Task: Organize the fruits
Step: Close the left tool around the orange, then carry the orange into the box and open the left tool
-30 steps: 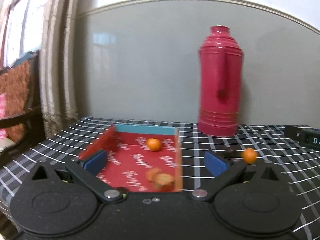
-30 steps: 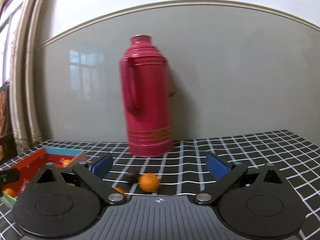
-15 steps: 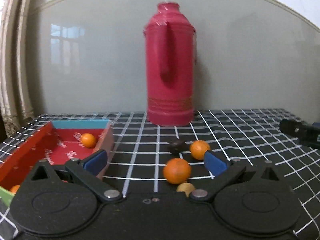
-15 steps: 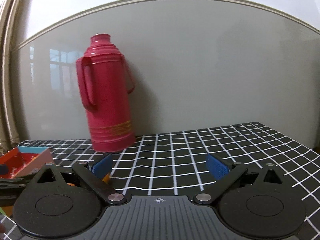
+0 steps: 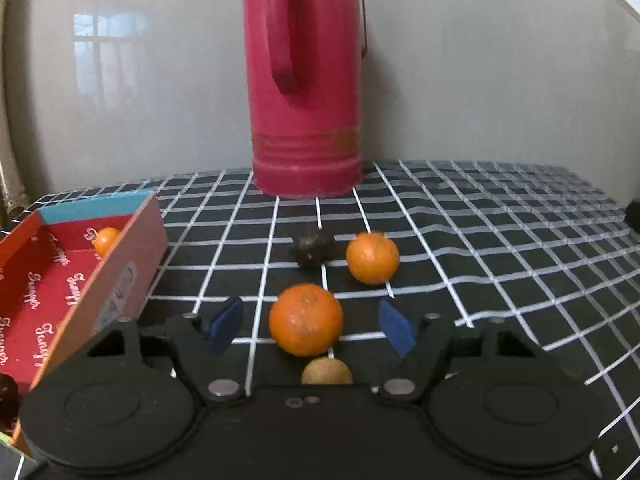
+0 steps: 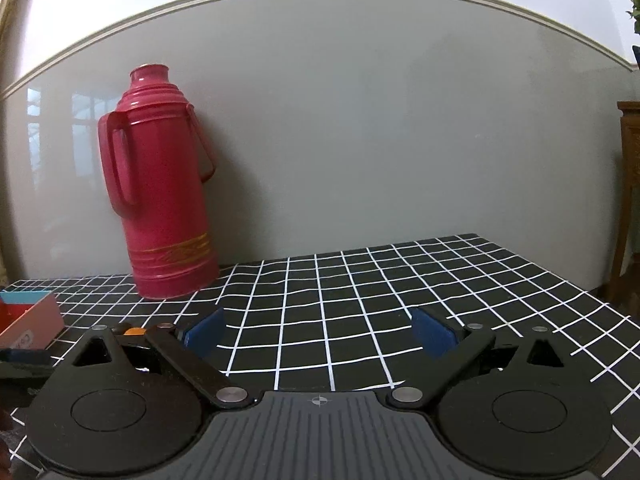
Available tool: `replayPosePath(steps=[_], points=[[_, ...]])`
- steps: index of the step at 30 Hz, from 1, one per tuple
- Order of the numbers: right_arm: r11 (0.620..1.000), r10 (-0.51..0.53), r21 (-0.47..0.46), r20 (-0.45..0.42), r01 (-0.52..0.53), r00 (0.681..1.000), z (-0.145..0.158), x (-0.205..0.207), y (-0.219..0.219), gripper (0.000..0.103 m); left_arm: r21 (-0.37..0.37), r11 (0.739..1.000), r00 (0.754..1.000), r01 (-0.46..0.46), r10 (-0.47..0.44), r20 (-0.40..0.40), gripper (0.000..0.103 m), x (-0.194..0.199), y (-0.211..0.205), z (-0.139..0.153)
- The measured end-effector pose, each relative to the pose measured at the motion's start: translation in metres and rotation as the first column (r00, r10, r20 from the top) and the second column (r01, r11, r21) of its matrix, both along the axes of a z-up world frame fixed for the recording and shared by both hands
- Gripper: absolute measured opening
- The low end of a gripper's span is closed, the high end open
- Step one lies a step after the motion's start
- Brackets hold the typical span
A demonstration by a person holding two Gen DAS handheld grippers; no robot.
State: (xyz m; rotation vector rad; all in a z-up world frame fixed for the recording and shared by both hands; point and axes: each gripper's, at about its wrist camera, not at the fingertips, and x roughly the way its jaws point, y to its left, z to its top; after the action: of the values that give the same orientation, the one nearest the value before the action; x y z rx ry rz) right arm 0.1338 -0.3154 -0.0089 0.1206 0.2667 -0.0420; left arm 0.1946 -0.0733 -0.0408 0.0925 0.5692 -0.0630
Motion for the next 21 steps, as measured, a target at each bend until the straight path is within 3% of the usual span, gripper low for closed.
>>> replayPosePath(steps=[2,5,8,21], points=[[1.000,0.001,-0.003,0.001,-0.001,1.000,0.001,0.000,0.000,0.099,0.010,1.000,1.000,0.014,-0.014,-0.013,0.060,0.002,-0.003,-0.001],[1.000,-0.002,-0.004,0.001,0.002,1.000,0.001,0.000,-0.001,0.099,0.006,1.000,1.000,0.010,-0.010,-0.013,0.032,0.002,-0.003,-0.002],[1.000,-0.008,0.002,0.002,0.008,1.000,0.001,0.000,-0.001,0.099,-0.025,0.999,1.000,0.024,-0.024,-0.007,0.032,0.001,0.001,-0.001],[0.999,0.035,0.001,0.010,-0.035,0.999,0.004,0.002,0.023,0.099,-0.011,1.000,0.992,-0.003,0.004,0.123,0.032,-0.028,0.026,0.034]])
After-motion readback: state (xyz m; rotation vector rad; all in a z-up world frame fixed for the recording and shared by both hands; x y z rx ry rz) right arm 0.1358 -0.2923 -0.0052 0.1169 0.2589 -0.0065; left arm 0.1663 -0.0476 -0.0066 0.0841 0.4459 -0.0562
